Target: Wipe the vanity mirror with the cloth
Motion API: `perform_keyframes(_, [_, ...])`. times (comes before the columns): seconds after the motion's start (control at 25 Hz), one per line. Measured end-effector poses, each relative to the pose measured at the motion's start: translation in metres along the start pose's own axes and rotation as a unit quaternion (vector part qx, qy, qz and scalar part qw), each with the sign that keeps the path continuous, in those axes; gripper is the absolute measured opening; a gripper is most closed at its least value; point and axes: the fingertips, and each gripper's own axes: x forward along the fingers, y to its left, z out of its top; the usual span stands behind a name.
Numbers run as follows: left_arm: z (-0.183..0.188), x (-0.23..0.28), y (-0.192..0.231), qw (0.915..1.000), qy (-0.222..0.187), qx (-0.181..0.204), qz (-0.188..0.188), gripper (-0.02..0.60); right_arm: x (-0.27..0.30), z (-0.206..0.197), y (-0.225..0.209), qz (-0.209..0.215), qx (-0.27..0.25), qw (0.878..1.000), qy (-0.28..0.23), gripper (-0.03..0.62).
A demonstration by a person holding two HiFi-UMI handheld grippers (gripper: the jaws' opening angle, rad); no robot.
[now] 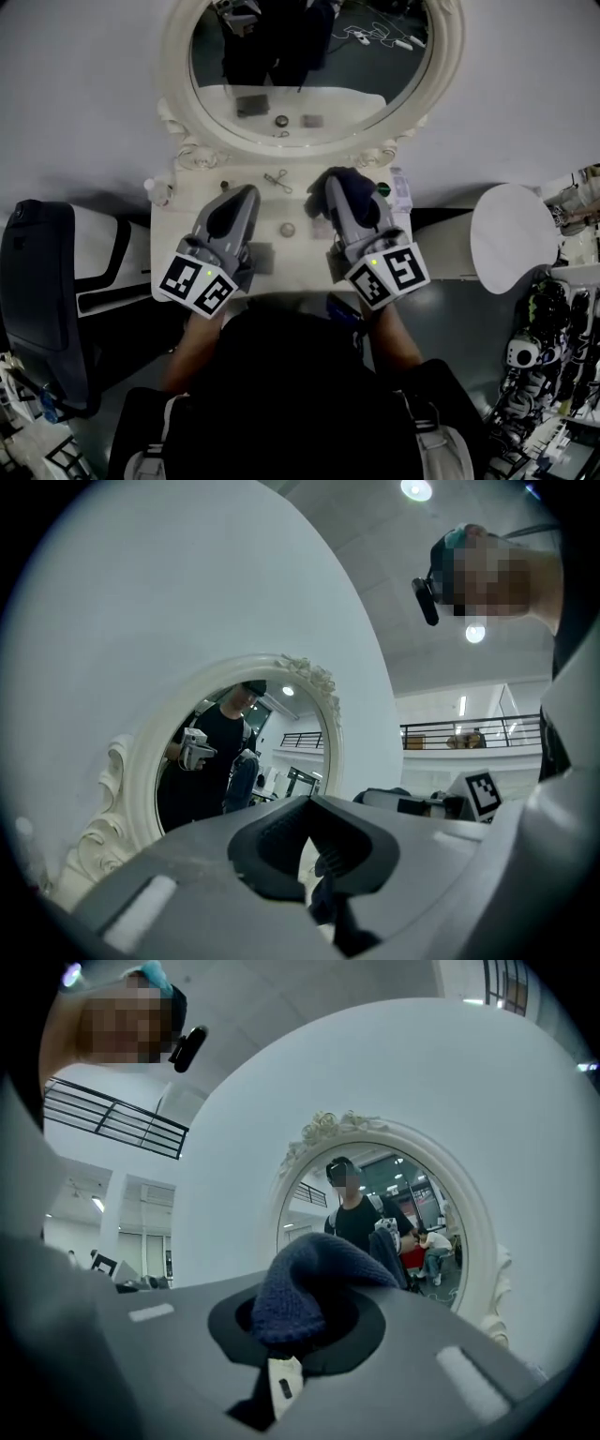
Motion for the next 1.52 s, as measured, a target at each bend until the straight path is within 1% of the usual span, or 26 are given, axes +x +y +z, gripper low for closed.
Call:
perform_keyframes(0.08, [-0.022, 0.002, -0.007, 0.9999, 0.014, -0.001, 0.009, 0.002, -0.018, -0.019, -0.012, -0.002, 0.013, 1.0, 0.021, 0.028])
perform_keyframes(0.2, [-0.052, 0.002, -0.017, 0.9991, 0.03, -0.012, 0.026, 0.002, -0.043, -0.044, -0.028, -0.007, 0.036, 0.998, 0.047, 0.028])
perform_keyframes(0.36, [-0.073, 0.001, -0.031, 0.9983, 0.037, -0.017, 0.043, 0.002, -0.07, -0.062, -0.047, -0.015, 0.062, 0.996, 0.059, 0.028])
perform_keyframes(0.48, [-0.079, 0.002, -0.04, 0.9983, 0.039, -0.008, 0.042, 0.002, -0.078, -0.069, -0.05, -0.012, 0.067, 0.996, 0.062, 0.026])
perform_keyframes(0.6, [-0.085, 0.004, -0.047, 0.9983, 0.043, -0.009, 0.039, 0.002, -0.084, -0.079, -0.047, -0.009, 0.082, 0.994, 0.069, 0.026])
perform_keyframes(0.72, [-0.09, 0.008, -0.056, 0.9984, 0.048, -0.009, 0.027, 0.002, -0.088, -0.088, -0.041, -0.005, 0.1, 0.992, 0.075, 0.026])
perform_keyframes(0.88, [-0.094, 0.013, -0.063, 0.9985, 0.053, -0.007, 0.014, 0.002, -0.091, -0.098, -0.035, 0.0, 0.108, 0.991, 0.085, 0.026])
perform_keyframes(1.0, [-0.097, 0.013, -0.063, 0.9984, 0.055, -0.008, 0.01, 0.002, -0.091, -0.098, -0.033, 0.001, 0.108, 0.99, 0.087, 0.026])
perform_keyframes(1.52, [-0.095, 0.01, -0.058, 0.9981, 0.058, -0.016, 0.013, 0.002, -0.091, -0.103, -0.03, -0.001, 0.116, 0.989, 0.091, 0.026])
